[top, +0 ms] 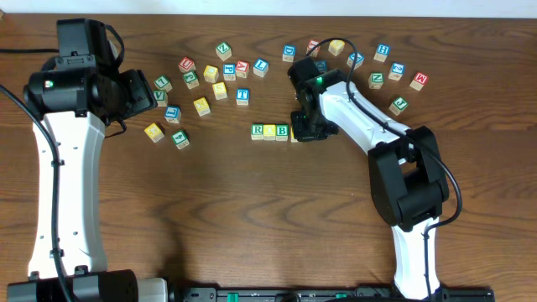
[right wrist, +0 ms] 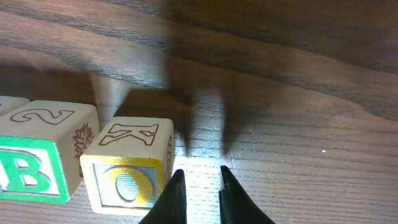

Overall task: Spell out ROBOT
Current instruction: 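Nudge the O block left until flush against the B block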

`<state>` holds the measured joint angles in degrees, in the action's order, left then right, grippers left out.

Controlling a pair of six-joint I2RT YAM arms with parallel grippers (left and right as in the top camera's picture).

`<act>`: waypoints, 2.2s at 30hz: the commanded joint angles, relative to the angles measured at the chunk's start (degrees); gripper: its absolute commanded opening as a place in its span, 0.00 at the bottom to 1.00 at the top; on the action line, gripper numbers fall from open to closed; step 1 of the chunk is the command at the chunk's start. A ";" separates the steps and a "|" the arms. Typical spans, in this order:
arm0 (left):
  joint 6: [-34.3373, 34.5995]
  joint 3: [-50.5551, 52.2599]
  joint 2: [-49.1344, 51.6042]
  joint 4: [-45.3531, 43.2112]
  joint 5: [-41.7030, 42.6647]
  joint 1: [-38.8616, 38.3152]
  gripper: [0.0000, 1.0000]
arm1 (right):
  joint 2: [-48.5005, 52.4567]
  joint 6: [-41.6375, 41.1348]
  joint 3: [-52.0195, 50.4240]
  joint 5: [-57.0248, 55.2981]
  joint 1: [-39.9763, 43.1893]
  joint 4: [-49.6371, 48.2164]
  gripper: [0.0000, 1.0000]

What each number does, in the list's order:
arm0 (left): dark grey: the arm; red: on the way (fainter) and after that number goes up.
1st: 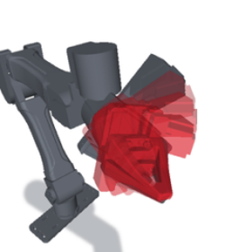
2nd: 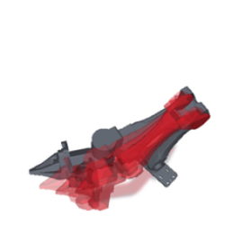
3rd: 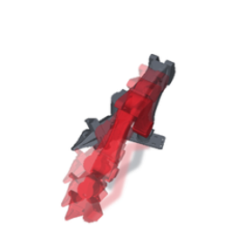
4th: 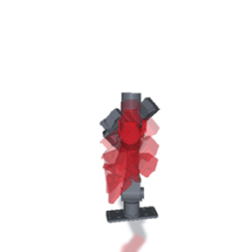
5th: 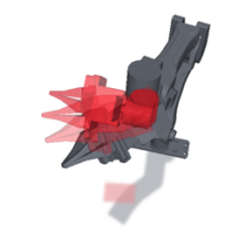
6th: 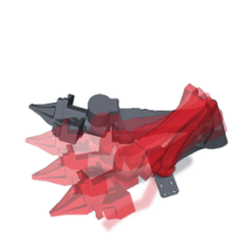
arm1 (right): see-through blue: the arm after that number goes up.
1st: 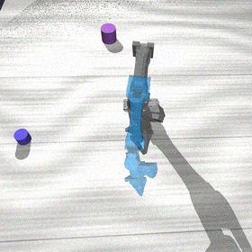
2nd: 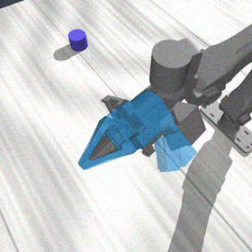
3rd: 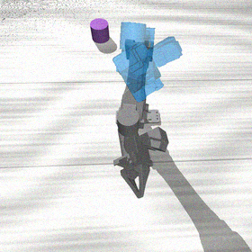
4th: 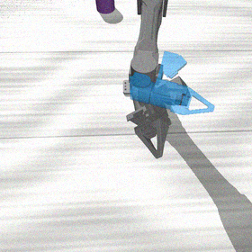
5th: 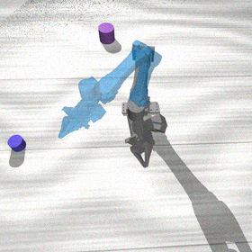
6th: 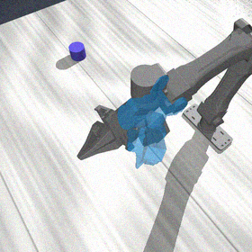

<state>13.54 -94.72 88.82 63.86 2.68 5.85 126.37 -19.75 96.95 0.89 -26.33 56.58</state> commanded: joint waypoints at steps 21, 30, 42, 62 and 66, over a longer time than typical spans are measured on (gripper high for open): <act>0.46 0.72 0.57 -0.09 -0.11 0.20 0.68 | -0.37 1.84 -0.20 1.90 -0.42 -1.14 0.16; 0.46 0.72 0.57 -0.09 -0.11 0.20 0.68 | -0.35 1.86 -0.20 1.88 -0.28 -1.99 0.16; 0.46 0.72 0.57 -0.09 -0.11 0.20 0.68 | -1.95 0.02 0.94 3.54 -0.81 4.55 0.16; 0.46 0.72 0.57 -0.07 -0.11 0.20 0.68 | -1.88 -4.00 0.70 -1.03 -5.35 0.15 0.01; 0.46 0.72 0.57 -0.07 -0.11 0.20 0.68 | -1.88 -4.00 0.70 -2.23 -6.05 -0.31 0.01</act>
<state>13.54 -94.72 88.82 63.86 2.68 5.85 126.37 -22.44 97.12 1.19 -31.31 56.49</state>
